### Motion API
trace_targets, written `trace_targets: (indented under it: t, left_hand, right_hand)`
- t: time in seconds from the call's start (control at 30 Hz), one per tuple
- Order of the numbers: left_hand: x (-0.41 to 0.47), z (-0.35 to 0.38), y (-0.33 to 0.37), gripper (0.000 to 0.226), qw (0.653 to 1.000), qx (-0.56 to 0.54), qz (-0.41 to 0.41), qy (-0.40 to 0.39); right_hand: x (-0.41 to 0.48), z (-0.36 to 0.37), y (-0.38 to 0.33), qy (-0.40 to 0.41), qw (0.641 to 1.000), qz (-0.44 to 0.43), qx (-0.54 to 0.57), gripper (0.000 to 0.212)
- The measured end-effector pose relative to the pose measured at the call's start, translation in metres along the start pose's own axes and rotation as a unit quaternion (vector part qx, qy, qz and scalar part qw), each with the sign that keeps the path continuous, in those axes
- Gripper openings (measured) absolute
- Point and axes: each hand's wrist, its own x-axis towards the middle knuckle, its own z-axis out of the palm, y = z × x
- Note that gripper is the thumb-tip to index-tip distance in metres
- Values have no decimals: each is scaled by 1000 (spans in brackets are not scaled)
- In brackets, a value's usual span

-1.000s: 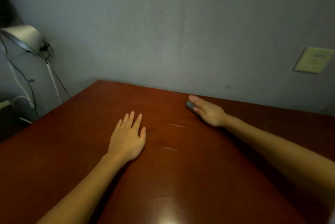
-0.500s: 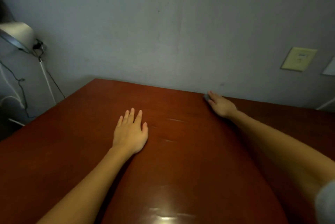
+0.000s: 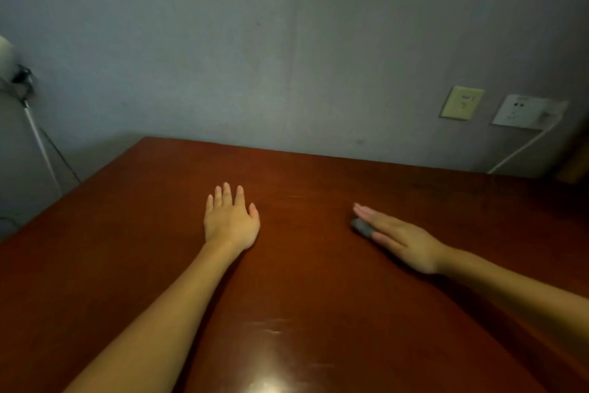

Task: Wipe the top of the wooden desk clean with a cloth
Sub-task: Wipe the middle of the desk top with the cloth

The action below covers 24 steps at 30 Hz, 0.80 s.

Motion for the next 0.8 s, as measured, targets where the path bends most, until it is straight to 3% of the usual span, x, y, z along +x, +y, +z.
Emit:
trace_targets:
  t: [0.17,0.3,0.47,0.67,0.73,0.8]
  left_hand:
    - [2,1,1,60,1000,-7,1,6]
    - [3,1,1,60,1000,-8,-2,4]
    - [3,0,-1,60,1000,-19,-2,12]
    - [-19,-6,5,56,999,-33,15,32]
    - [-32,-6,6,56,999,-31,25,26]
    - [-49,-5,5,57,999,-23,34,13]
  right_hand:
    - [59,-8,36,34,989,140,-13,53]
    - [126,-1,21,58,983,173,-10,55]
    - [145,19,-47,49,997,64,-9,54]
    - [45,35,-98,31,992,-114,-36,53]
    - [3,30,-80,23,992,-122,-20,52]
    - [-24,19,-50,14,997,-71,-8,50]
